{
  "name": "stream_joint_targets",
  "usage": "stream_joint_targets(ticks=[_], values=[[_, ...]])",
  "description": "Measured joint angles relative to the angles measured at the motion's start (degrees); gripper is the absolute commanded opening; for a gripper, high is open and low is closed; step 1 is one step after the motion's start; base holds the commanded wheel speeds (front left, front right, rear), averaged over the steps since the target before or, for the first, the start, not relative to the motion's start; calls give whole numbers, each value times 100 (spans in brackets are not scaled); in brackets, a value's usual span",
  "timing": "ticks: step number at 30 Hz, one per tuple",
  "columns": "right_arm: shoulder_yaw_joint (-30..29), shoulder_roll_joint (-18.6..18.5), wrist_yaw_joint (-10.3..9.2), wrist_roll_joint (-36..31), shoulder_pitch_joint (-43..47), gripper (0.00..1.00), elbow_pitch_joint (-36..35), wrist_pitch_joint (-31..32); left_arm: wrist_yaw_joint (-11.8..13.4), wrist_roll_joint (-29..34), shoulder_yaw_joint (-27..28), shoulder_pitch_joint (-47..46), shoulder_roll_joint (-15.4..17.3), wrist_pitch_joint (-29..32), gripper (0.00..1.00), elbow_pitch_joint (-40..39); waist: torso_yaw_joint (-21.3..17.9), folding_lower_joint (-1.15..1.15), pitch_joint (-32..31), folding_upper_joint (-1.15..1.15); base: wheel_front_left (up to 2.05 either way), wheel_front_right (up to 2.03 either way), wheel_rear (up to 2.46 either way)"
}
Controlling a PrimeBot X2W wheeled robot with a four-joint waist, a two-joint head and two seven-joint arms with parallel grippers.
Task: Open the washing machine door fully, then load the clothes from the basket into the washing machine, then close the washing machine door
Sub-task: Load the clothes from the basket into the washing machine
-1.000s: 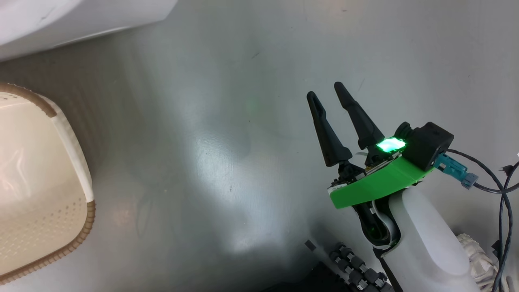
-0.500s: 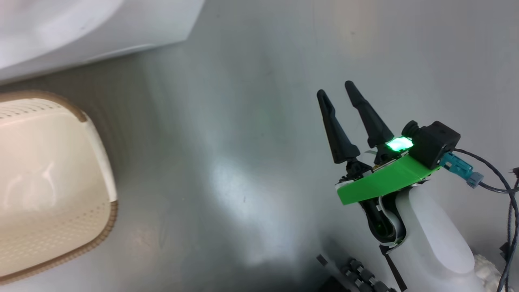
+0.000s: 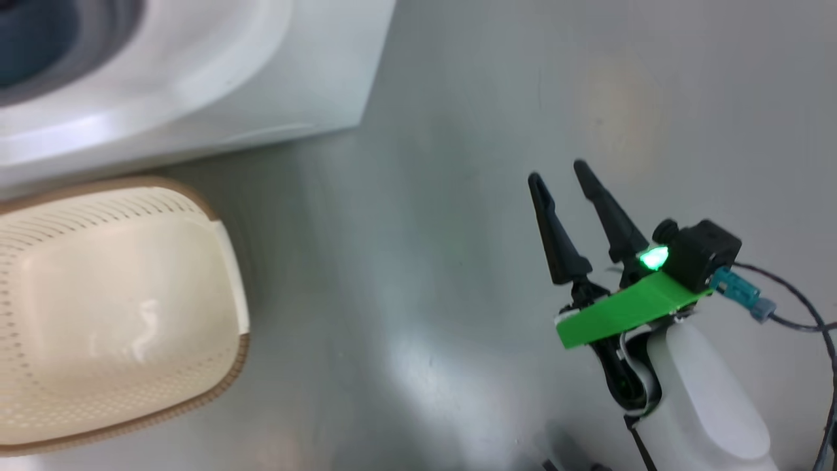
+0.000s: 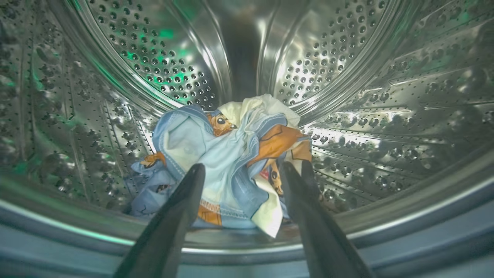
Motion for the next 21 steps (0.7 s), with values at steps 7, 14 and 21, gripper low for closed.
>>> stream_joint_targets(ticks=[7,14,21], values=[[-104,0,0,-131,166,100,89,0,107,7,76,1163,-323,-282,100,-525,191,0,-524,0,0,0,0],[-208,-2,0,-301,487,100,154,0,369,487,402,2432,-604,-331,100,-1628,336,0,-1065,0,0,0,0],[-243,-3,0,-356,755,100,235,0,409,960,912,3706,-1037,-331,100,-2452,433,0,-1597,0,0,0,0]])
